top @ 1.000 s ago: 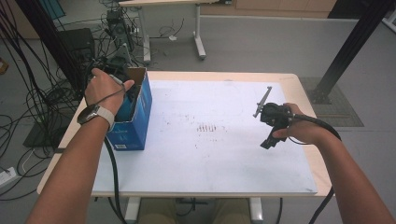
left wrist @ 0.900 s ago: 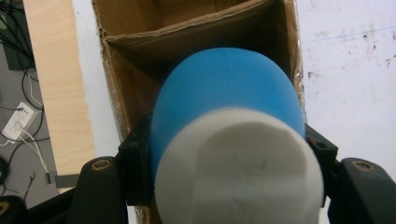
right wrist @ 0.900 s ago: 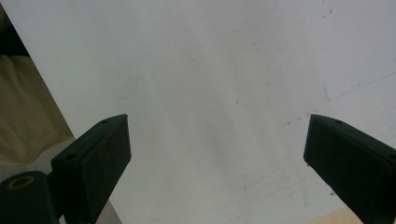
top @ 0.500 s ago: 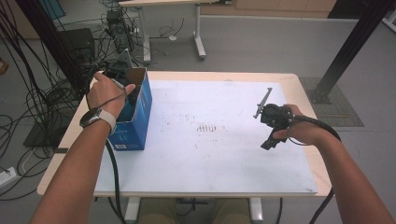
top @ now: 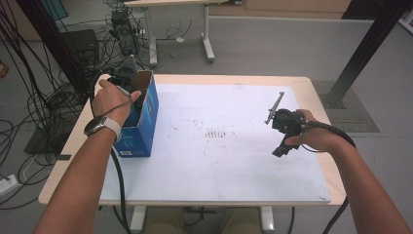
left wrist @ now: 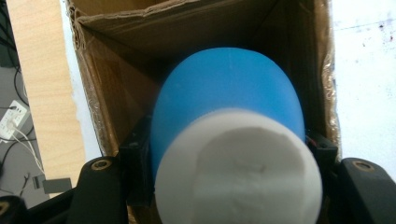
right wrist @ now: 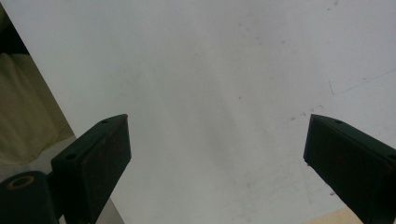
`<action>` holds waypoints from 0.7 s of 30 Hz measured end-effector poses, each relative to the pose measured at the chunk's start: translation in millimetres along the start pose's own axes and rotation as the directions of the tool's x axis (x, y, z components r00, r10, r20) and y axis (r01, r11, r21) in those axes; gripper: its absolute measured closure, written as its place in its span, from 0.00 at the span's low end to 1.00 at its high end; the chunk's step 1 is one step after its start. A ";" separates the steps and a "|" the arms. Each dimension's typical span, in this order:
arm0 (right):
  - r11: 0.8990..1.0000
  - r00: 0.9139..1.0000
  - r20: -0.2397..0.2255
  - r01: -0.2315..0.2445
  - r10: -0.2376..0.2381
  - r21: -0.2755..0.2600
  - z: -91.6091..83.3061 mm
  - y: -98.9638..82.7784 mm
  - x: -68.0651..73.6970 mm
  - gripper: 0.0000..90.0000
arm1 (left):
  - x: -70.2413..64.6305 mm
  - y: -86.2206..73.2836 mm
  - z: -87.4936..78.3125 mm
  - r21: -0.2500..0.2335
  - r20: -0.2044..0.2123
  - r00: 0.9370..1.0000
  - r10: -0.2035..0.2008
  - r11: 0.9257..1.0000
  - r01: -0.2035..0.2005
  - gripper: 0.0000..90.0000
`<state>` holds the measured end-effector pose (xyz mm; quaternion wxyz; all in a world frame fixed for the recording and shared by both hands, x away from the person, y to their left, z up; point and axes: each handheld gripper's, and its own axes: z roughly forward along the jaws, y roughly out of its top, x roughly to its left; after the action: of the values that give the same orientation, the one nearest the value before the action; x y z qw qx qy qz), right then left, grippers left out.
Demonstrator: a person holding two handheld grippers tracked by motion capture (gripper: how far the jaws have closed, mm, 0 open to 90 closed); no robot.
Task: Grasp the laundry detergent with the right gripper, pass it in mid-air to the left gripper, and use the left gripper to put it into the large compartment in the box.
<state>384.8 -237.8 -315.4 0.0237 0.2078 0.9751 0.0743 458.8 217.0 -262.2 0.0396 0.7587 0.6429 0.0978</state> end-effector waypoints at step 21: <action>1.000 1.000 -0.005 -0.007 0.007 0.004 2.8 -1.8 -0.5 0.08 | -0.2 -1.1 11.8 0.001 0.017 1.000 0.001 1.000 -0.001 0.42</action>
<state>384.8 -239.3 -318.4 0.0206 0.2112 0.9745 0.0727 460.0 217.8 -273.9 0.0448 0.7598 0.6422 0.0908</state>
